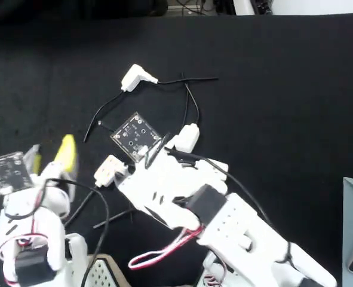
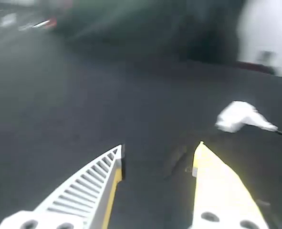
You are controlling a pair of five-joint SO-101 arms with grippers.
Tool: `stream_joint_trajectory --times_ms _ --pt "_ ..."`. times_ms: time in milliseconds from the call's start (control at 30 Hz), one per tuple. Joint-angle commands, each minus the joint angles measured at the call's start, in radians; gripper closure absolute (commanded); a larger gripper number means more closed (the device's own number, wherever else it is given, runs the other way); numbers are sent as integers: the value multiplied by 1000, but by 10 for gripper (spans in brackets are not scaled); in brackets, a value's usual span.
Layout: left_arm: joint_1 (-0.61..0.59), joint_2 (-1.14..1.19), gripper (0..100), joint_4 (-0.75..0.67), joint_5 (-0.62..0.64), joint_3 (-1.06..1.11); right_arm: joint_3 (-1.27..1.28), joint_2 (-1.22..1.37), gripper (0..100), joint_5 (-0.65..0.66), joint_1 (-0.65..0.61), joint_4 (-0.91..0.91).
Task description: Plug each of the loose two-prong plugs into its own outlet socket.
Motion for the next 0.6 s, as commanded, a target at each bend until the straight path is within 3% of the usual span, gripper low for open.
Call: stream_joint_trajectory --times_ms 0,200,567 --pt "-133 -2 758 -26 5 68 4 122 986 46 9 -144" --pt "-137 -2 758 -26 5 151 -33 369 986 114 26 -302" --pt "-137 -2 758 -26 5 189 -182 667 986 193 106 -408"
